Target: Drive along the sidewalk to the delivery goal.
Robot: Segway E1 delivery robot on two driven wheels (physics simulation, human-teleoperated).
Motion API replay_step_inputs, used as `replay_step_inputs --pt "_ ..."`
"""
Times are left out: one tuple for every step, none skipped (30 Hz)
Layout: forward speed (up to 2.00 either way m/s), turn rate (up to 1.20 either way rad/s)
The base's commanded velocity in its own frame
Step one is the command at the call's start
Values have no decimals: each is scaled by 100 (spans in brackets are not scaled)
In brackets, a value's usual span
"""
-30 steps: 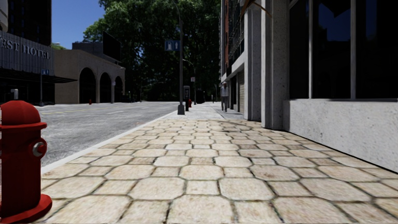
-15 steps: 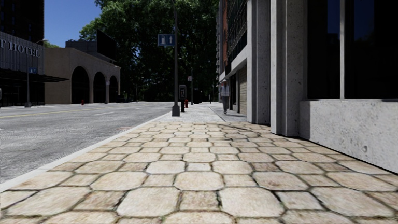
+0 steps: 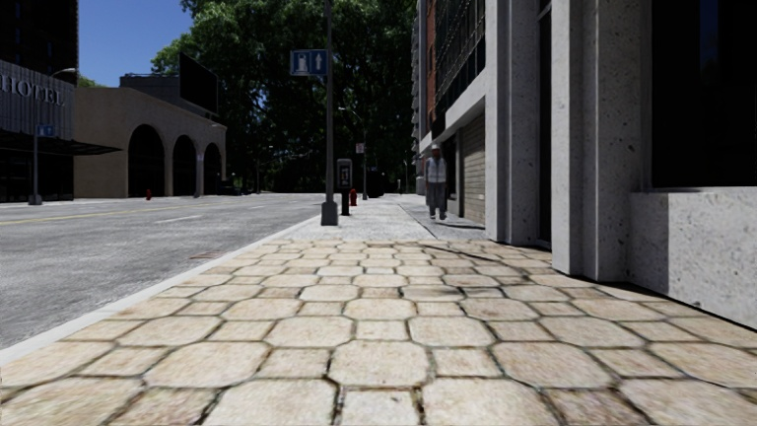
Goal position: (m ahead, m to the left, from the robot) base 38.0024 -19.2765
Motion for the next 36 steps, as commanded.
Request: replay_step_inputs --pt "200 0" --pt "200 0" --pt "200 0" --pt "200 0" --pt "200 0" --pt "200 0" --pt "200 0" --pt "200 0" --pt "200 0" --pt "200 0" --pt "200 0" --pt "200 0" --pt "200 0" --pt "200 0" --pt "200 0" --pt "200 0" --pt "200 0" --pt "200 0" --pt "200 0" --pt "200 0" --pt "200 0" --pt "200 0" --pt "200 0" --pt "200 0" --pt "200 0" --pt "200 0" --pt "200 0" --pt "200 0" --pt "200 0" --pt "200 0" --pt "200 0" --pt "200 0" --pt "200 0" --pt "200 0" --pt "200 0" --pt "200 0"
